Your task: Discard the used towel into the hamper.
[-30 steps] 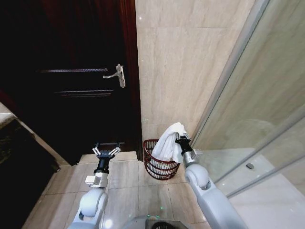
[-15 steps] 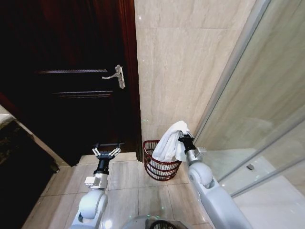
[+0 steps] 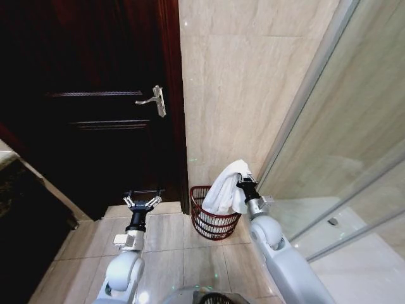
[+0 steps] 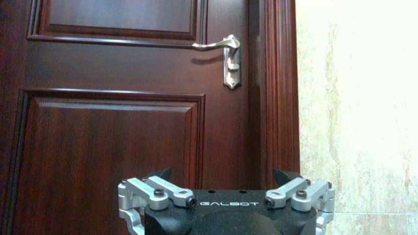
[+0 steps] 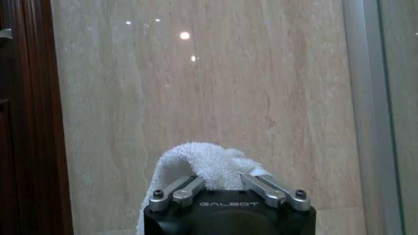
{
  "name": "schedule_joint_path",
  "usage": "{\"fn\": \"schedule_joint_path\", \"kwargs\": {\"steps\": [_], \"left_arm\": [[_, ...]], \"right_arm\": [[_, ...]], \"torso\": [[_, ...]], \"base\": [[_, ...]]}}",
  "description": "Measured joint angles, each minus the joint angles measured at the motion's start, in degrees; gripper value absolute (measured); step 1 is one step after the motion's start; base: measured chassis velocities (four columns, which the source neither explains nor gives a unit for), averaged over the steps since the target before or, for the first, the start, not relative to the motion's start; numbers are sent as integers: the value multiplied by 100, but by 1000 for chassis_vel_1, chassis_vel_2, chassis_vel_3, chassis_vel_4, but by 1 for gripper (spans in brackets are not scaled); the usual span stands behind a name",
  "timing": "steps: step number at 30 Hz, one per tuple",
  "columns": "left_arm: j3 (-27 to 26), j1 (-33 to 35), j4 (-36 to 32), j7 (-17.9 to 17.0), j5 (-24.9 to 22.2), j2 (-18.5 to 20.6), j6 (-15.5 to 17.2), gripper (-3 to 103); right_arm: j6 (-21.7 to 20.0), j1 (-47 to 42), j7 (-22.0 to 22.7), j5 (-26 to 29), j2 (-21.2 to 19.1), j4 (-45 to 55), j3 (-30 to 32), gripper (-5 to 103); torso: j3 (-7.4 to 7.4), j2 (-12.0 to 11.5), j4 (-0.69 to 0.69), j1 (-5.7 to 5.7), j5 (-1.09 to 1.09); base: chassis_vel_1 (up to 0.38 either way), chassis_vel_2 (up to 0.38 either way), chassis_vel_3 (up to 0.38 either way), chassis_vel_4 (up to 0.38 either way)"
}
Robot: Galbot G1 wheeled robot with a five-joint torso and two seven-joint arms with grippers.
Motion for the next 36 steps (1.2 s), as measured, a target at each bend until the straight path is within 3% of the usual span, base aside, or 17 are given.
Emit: {"fn": "schedule_joint_path", "kwargs": {"steps": [19, 24, 27, 32, 36], "left_arm": [[8, 33, 110, 69, 18, 2, -116, 100], [-26, 15, 124, 43, 16, 26, -168, 100], [-40, 16, 153, 34, 20, 11, -173, 100], [-40, 59, 150, 31, 35, -1, -177, 100], [-69, 140, 140, 30, 74, 19, -177, 100]], "right_arm": [[-35, -183, 158, -93, 67, 193, -47, 8], [-302, 23, 406, 141, 29, 296, -178, 8], [-634, 509, 540, 577, -11, 279, -318, 8], [-695, 890, 515, 705, -21, 83, -381, 8], [-819, 1720, 472, 875, 73, -422, -508, 8]], "torso": [[-272, -461, 0, -189, 0], [-319, -530, -1, -211, 0], [-325, -537, 0, -213, 0], [-325, -537, 1, -213, 0], [-319, -527, 2, -207, 0]], "base": [[0, 0, 0, 0], [0, 0, 0, 0], [0, 0, 0, 0], [0, 0, 0, 0], [0, 0, 0, 0]]}}
